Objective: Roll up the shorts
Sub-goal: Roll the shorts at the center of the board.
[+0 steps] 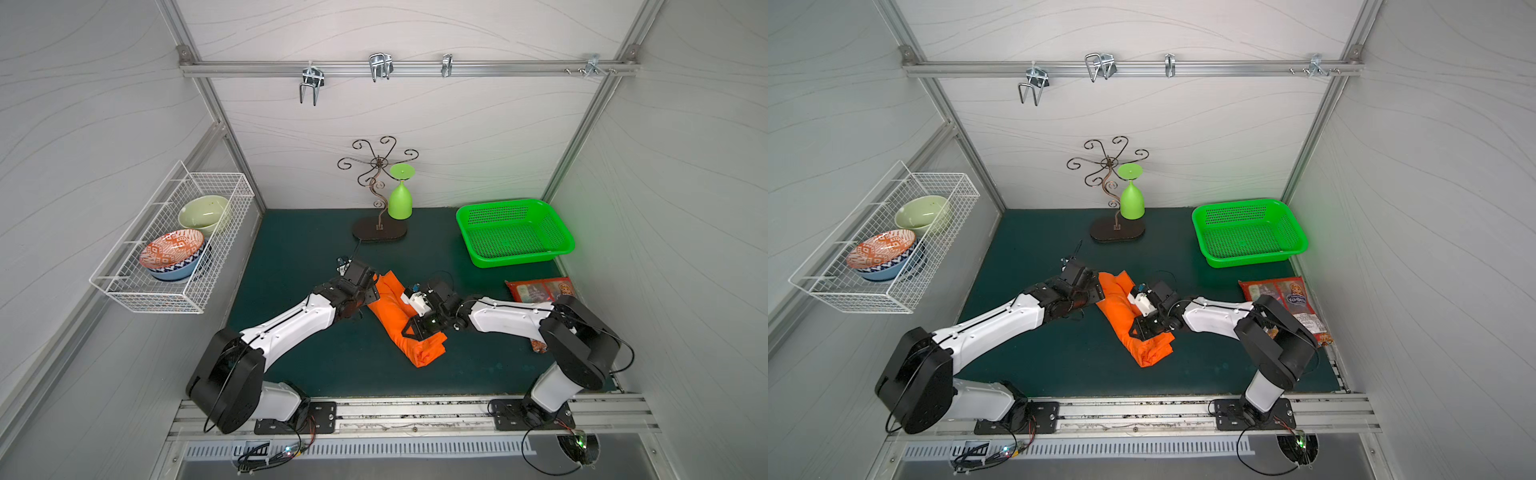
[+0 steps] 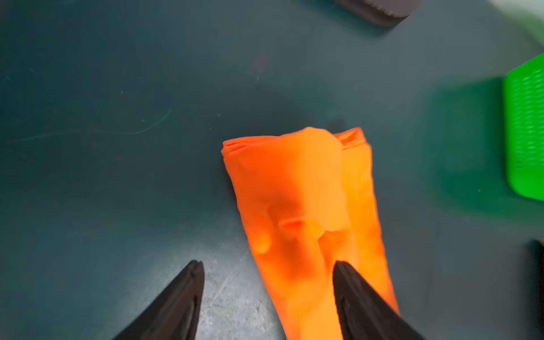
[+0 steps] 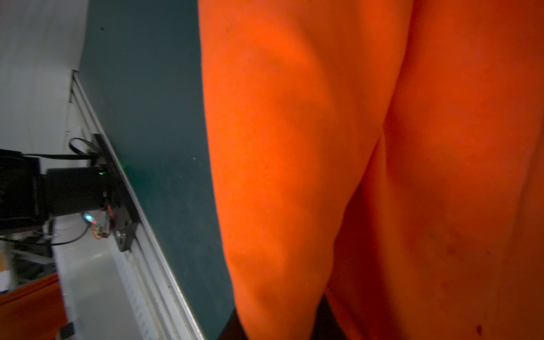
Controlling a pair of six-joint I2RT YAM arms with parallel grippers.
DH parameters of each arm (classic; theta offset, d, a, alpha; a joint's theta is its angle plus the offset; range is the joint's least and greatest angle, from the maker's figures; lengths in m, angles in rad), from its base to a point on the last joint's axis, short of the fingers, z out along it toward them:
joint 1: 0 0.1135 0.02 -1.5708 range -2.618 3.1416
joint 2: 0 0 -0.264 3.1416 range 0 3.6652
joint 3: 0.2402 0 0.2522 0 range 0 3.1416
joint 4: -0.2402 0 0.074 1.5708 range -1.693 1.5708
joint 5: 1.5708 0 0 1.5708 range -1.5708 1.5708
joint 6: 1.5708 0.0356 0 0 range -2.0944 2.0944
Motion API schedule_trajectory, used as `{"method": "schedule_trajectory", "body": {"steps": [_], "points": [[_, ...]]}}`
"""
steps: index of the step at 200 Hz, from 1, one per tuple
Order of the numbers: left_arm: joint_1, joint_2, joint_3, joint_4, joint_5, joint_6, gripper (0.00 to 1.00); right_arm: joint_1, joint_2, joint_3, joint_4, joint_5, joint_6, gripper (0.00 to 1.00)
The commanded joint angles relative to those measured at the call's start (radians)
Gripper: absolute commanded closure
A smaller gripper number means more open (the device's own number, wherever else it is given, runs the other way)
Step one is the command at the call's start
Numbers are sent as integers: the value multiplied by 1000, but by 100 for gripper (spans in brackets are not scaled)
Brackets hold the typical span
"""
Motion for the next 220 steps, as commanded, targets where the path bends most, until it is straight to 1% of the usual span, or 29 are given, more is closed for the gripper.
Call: {"method": "schedule_trajectory", "body": {"steps": [1, 20, 47, 68, 100, 124, 135, 149, 156, 174, 180, 189, 196, 199, 220], "points": [[4, -44, -12, -1, 22, 8, 26, -43, 20, -101, 246, -200, 165, 85], [4, -62, -76, 56, 78, -11, 24, -80, 71, -176, 426, -252, 267, 83], [-4, -63, -179, 207, 180, -49, 23, -85, 146, -208, 511, -258, 307, 81], [-25, -41, -234, 339, 230, -74, 21, -85, 170, -214, 525, -249, 310, 79], [-33, 46, -257, 440, 253, -98, 20, -85, 163, -206, 490, -237, 290, 74], [-34, 124, -266, 528, 289, -127, 24, -84, 163, -192, 453, -241, 273, 71], [-34, 157, -260, 545, 298, -143, 29, -85, 163, -183, 433, -244, 262, 68], [-34, 192, -249, 553, 304, -154, 40, -83, 151, -165, 367, -232, 232, 64], [-34, 203, -249, 564, 312, -160, 49, -82, 137, -152, 315, -219, 208, 63], [-34, 206, -242, 560, 305, -170, 76, -77, 87, -111, 159, -175, 141, 60], [-34, 202, -240, 548, 294, -170, 83, -77, 69, -99, 114, -162, 122, 59], [-34, 192, -231, 524, 280, -164, 87, -76, 28, -77, 19, -126, 94, 58], [-34, 182, -225, 508, 269, -158, 94, -73, -5, -57, -55, -89, 69, 56], [-34, 178, -222, 497, 265, -155, 96, -72, -20, -47, -92, -74, 60, 56], [-34, 157, -209, 457, 243, -136, 100, -38, -117, 21, -321, 105, -11, 50]]}}
